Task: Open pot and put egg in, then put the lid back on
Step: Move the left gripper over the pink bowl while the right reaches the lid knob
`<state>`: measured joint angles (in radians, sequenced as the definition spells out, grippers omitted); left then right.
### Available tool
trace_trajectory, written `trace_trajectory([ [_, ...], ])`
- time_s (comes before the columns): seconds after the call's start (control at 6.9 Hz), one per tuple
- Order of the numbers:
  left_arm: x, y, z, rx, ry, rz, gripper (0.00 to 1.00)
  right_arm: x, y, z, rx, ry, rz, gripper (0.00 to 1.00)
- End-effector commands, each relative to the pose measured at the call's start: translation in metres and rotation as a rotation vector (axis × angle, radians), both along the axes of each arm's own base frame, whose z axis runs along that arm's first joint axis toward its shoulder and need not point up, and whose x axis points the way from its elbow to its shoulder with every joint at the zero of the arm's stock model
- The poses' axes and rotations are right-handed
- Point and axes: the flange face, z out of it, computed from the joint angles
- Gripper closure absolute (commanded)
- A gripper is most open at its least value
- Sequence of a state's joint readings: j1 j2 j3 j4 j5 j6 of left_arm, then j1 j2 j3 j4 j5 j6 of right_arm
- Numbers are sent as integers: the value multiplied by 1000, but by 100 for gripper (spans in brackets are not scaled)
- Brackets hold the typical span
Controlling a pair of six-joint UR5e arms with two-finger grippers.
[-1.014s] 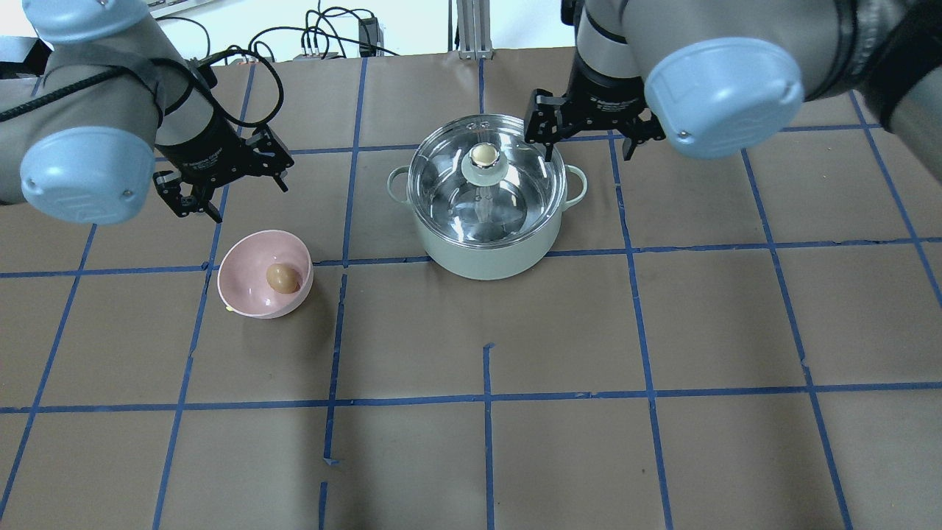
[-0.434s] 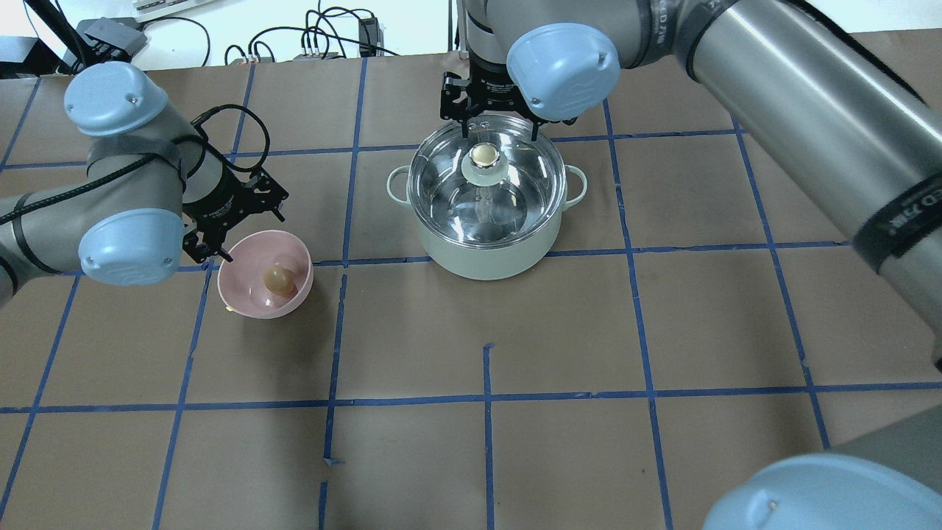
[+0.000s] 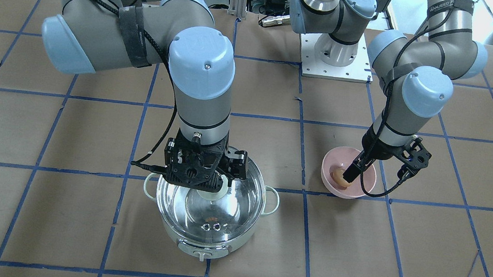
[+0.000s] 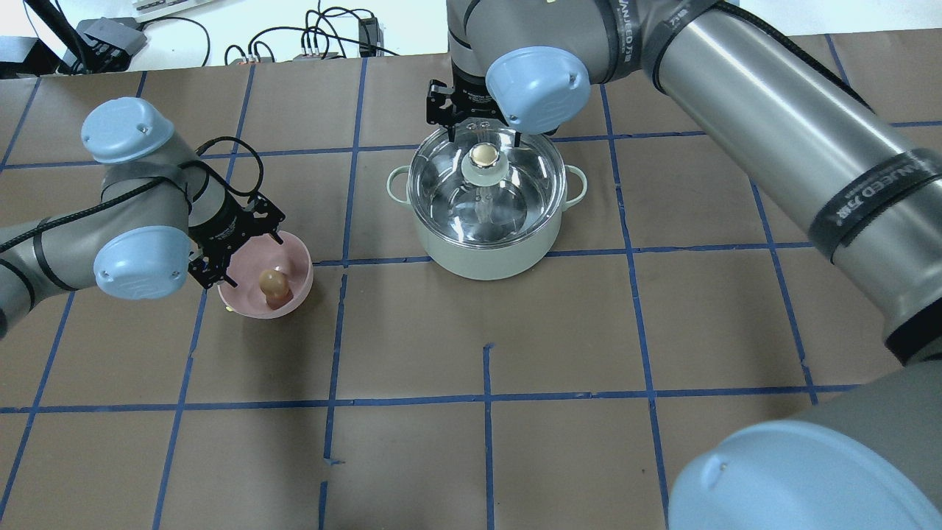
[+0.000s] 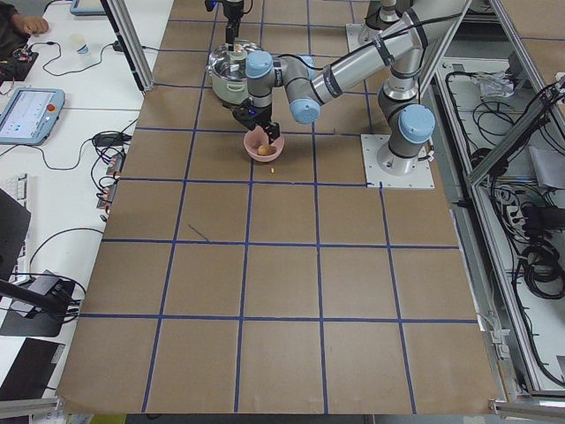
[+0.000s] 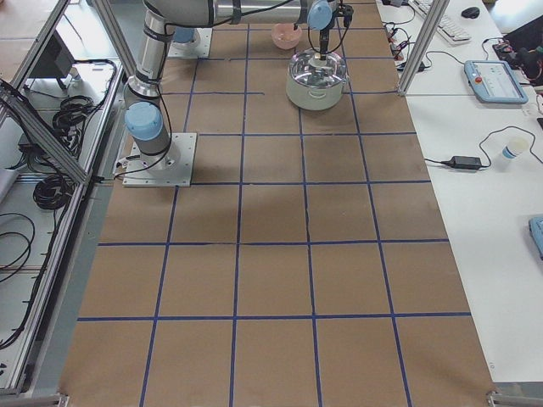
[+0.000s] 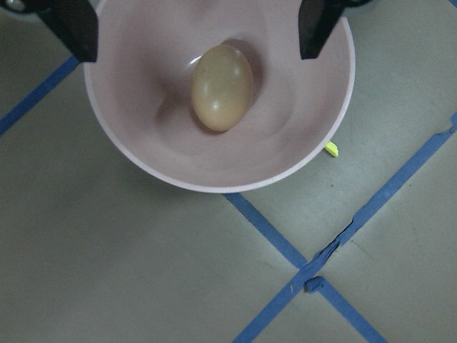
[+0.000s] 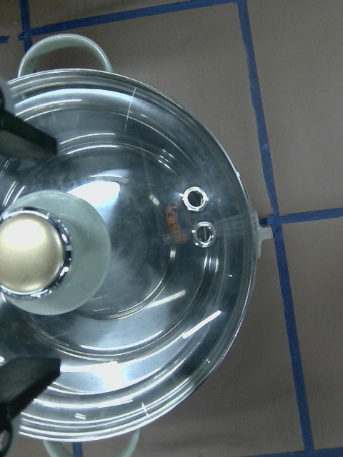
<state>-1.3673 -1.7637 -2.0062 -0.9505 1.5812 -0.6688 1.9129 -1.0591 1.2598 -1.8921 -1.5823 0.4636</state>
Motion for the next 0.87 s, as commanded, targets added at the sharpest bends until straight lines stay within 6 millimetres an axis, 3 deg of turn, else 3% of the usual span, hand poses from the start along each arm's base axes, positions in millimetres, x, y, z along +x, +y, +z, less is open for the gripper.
trace_trajectory([
  [0.0, 0, -1, -17, 28, 6, 28, 0, 4, -1, -18, 7, 16, 32, 4],
  [0.43, -1, -1, -17, 28, 8, 28, 0, 5, 9, -25, 19, 24, 53, 12],
  [0.72, -2, 0, -16, 26, 10, -28, 0, 4, 10, -26, 26, 26, 53, 61],
])
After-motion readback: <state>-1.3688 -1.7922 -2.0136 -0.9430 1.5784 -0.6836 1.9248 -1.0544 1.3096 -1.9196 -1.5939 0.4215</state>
